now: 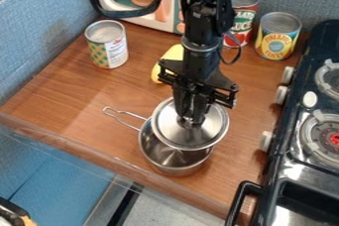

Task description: Put the lid in the silver pot

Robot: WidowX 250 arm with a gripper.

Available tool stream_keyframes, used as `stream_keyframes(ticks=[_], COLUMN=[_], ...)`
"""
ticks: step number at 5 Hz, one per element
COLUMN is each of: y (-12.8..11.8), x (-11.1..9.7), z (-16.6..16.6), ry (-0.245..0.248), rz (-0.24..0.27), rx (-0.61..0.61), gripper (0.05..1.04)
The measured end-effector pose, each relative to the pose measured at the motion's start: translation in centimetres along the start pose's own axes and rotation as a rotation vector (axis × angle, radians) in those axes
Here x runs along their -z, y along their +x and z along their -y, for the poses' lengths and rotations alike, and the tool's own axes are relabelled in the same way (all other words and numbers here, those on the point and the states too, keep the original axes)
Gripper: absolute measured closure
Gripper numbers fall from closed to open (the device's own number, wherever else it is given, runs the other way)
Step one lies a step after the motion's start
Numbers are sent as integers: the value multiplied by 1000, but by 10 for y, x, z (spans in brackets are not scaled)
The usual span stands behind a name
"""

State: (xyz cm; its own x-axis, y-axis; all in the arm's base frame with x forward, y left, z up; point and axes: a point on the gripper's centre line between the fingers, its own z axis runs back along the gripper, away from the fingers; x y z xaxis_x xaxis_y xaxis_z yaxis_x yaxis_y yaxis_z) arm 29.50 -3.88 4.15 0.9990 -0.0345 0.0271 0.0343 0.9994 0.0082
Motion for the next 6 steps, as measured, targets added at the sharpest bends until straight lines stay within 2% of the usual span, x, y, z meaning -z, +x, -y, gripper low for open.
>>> stream_keyframes(ticks=[2, 4, 5, 6], y=[-10, -29, -31, -33], x=[15, 17, 17, 17], z=[-7, -11, -11, -12], ry=[8, 19, 22, 30], rz=[-46, -63, -62, -74], rx=[-32, -58, -58, -66], gripper=[804, 804, 741, 464])
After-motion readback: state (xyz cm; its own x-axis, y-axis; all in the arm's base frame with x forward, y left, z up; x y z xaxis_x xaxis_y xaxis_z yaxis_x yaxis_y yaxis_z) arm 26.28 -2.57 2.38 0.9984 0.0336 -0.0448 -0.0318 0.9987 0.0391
